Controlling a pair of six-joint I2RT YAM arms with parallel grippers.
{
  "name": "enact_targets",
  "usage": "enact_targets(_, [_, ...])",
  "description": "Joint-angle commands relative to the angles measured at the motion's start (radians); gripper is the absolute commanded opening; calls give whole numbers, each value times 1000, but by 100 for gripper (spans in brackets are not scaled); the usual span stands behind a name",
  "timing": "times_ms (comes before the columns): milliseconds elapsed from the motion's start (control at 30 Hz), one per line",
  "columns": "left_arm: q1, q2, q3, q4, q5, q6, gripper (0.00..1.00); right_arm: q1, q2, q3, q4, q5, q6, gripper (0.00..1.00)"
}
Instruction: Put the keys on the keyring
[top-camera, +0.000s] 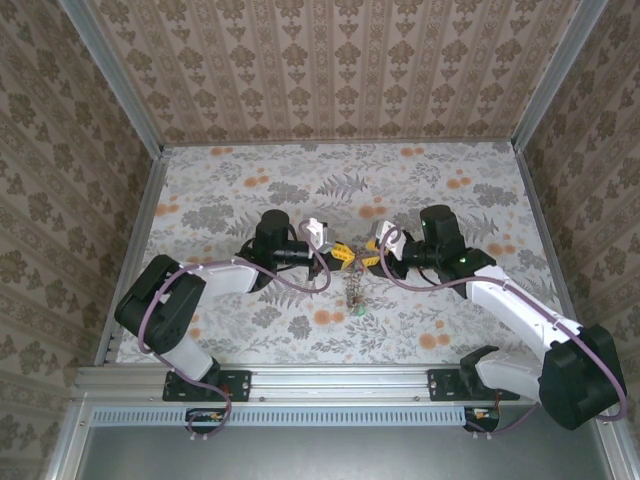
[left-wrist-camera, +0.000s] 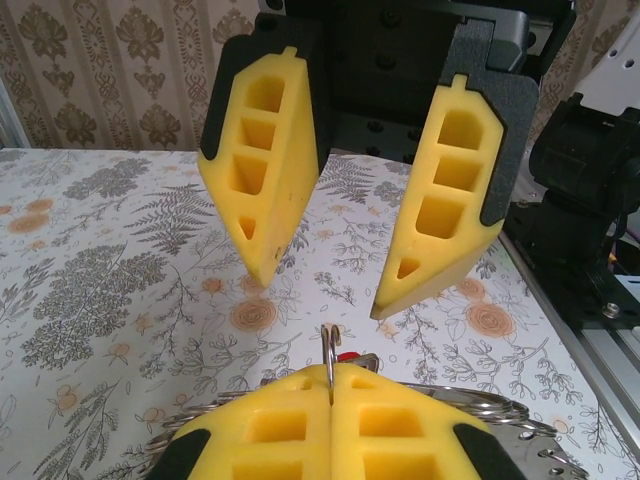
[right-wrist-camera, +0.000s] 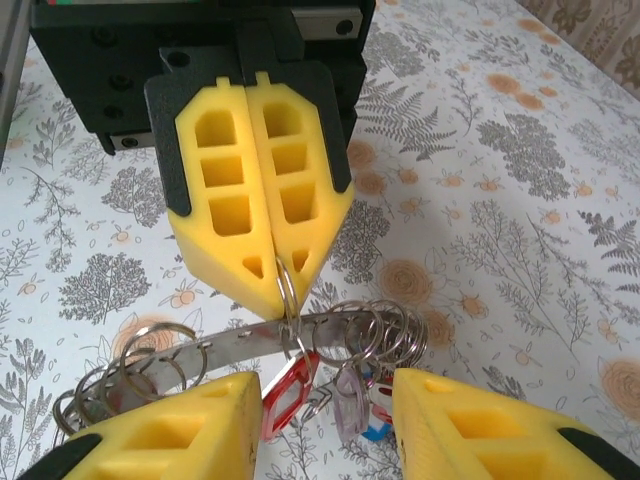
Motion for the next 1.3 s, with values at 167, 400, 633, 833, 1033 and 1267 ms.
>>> enact_targets(167, [10,-43,35,28,50,-17,0,14,52,59,12,-74,-13,39])
enact_targets(400, [10,-40,37,29,49,-18,0,16,86,81,19,-116,-3,34])
enact_targets(633, [10,-40,41,32,48,-21,0,15,120,95,-4,-126,-12,25])
enact_targets(833, [10,-42,36,53,31,-28,0,16,135,101,-19,-116,-23,9])
enact_targets(1033, [11,-52,37,-5,-6,-3,4,25,127,137,-99,-81,-43,0])
enact_targets(1267, [-6,-92,134,-419,-65,215,12,68,111,200,-229,29,-105,0])
